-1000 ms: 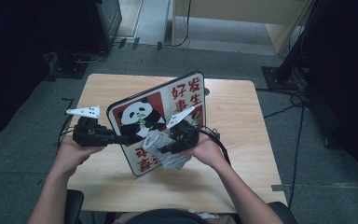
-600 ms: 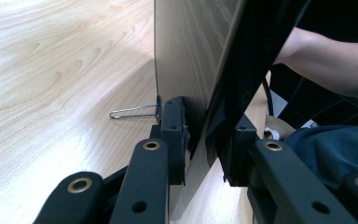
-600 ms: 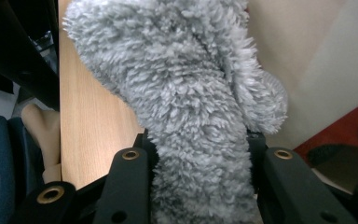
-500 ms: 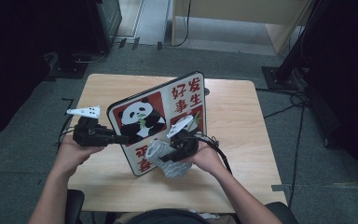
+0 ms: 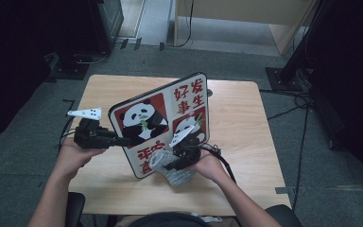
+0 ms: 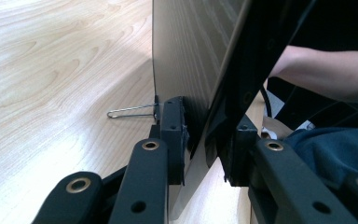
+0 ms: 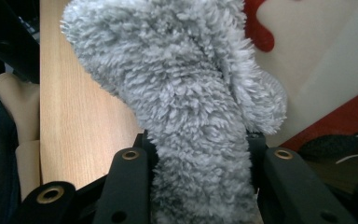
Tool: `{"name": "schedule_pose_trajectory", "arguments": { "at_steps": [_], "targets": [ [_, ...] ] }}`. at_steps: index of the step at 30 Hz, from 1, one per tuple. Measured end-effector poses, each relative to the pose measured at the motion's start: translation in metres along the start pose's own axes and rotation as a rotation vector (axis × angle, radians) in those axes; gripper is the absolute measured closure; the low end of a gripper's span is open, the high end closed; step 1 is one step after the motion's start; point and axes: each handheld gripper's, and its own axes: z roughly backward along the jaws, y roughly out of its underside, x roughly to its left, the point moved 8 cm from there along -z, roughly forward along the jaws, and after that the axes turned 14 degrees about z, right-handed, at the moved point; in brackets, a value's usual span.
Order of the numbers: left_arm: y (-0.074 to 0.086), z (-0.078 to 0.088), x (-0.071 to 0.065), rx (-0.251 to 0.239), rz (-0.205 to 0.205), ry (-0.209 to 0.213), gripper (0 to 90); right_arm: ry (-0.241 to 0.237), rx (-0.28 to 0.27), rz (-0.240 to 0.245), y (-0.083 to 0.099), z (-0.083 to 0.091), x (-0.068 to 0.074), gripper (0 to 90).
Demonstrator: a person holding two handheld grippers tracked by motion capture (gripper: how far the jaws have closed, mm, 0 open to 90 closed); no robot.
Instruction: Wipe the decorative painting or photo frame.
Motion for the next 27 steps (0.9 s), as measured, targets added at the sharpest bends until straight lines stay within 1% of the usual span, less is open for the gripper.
{"name": "schedule_pose_trajectory", "arguments": {
  "at_steps": [4,13,16,17,19,24,27],
  "targets": [
    [0.0,0.0,0.0,0.0,0.0,0.0,73.8,-0.001,0.016,0.008,0.005,-0.006,0.001,65.8],
    [0.0,0.0,0.0,0.0,0.0,-0.007,73.9,-0.018,0.028,-0.012,0.009,-0.009,0.003,65.7],
    [0.0,0.0,-0.001,0.003,-0.002,-0.011,74.0,-0.03,0.032,-0.011,0.008,-0.008,0.003,65.6],
    [0.0,0.0,-0.001,0.005,-0.004,-0.012,74.0,-0.037,0.034,-0.02,0.008,-0.007,0.003,65.7],
    [0.0,0.0,-0.001,0.005,-0.004,-0.012,74.0,-0.041,0.039,-0.021,0.006,-0.005,0.004,65.8],
    [0.0,0.0,-0.001,0.005,0.003,-0.009,73.6,-0.037,0.041,-0.013,0.002,0.004,0.005,66.2],
    [0.0,0.0,-0.001,0.006,0.002,-0.008,73.1,-0.022,0.031,0.01,-0.004,0.013,0.005,66.3]
  ]
}}
